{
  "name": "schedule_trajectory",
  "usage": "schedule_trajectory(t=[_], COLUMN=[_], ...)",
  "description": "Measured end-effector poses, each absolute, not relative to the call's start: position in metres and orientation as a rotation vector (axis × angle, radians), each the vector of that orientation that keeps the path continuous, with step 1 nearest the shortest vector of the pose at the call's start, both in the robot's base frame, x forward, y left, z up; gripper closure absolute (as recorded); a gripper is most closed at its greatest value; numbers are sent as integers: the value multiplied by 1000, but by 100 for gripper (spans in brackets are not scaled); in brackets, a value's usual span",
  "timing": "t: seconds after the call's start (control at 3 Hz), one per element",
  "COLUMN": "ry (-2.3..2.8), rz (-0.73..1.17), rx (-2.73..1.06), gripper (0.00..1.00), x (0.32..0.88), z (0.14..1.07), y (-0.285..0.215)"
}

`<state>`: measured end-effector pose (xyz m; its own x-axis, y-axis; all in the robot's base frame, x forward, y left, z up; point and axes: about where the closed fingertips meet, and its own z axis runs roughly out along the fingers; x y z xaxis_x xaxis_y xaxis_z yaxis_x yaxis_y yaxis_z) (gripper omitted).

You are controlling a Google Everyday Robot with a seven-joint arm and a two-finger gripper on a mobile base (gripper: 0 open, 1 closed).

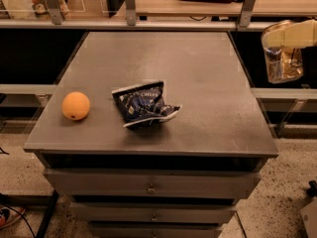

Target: Place orange can upright

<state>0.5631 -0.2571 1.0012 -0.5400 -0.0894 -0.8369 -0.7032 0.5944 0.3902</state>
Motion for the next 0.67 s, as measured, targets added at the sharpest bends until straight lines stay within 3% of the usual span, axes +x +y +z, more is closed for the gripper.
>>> schedule_trajectory(t=[0.67], ry=[1857], rz=[1007], rx=[-786], gripper=[100], x=[573], z=[998], y=[-203])
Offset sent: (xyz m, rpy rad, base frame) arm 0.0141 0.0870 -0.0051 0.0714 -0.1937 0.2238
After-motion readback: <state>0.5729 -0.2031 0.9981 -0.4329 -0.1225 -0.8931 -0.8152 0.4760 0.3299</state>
